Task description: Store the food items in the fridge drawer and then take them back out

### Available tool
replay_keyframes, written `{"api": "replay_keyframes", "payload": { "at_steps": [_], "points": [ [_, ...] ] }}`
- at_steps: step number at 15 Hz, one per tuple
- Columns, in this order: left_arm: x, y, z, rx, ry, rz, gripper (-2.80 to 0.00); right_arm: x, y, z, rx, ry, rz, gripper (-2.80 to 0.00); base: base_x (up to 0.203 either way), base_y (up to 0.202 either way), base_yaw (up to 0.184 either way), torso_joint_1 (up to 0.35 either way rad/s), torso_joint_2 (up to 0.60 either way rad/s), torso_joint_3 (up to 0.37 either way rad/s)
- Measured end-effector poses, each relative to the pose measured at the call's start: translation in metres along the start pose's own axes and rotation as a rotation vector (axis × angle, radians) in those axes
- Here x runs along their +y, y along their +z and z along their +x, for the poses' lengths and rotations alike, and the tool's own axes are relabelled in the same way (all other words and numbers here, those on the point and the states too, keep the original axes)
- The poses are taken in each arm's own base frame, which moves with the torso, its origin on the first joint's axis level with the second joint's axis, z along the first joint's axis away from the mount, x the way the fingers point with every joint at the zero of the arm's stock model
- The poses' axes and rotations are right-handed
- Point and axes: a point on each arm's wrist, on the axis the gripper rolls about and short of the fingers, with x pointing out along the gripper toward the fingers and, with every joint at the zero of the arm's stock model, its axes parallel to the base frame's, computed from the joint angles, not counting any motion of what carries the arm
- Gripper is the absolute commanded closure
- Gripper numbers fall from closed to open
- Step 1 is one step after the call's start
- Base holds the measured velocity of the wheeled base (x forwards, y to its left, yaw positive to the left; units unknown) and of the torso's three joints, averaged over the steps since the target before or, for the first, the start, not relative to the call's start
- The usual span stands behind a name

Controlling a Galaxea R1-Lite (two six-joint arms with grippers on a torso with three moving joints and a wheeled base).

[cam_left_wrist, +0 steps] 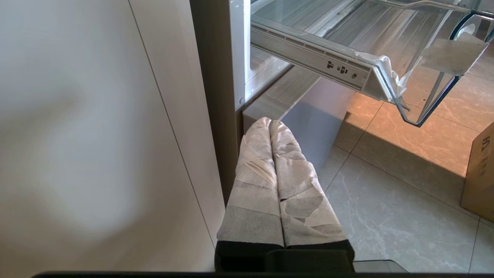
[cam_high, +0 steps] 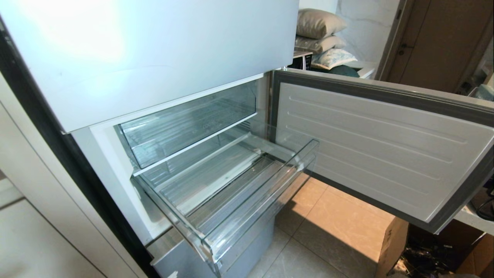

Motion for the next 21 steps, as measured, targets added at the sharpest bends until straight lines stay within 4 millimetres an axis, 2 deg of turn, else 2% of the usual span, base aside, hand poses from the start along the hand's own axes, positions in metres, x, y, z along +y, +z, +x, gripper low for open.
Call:
{"api": "replay_keyframes", "payload": {
  "at_steps": [10, 18, 21],
  "points": [
    [0.000, 0.000, 0.000, 0.000, 0.000, 0.000, 0.00, 0.004, 0.001, -0.029, 0.050, 0.000, 0.013, -2.80, 0.000, 0.000, 0.000, 0.000, 0.00, 0.000],
    [0.000, 0.000, 0.000, 0.000, 0.000, 0.000, 0.00, 0.001, 0.009, -0.034, 0.033, -0.012, 0.012, -2.80, 0.000, 0.000, 0.000, 0.000, 0.00, 0.000],
    [0.000, 0.000, 0.000, 0.000, 0.000, 0.000, 0.00, -0.003, 0.015, -0.030, 0.014, -0.026, 0.009, -2.80, 0.000, 0.000, 0.000, 0.000, 0.00, 0.000]
  ]
}}
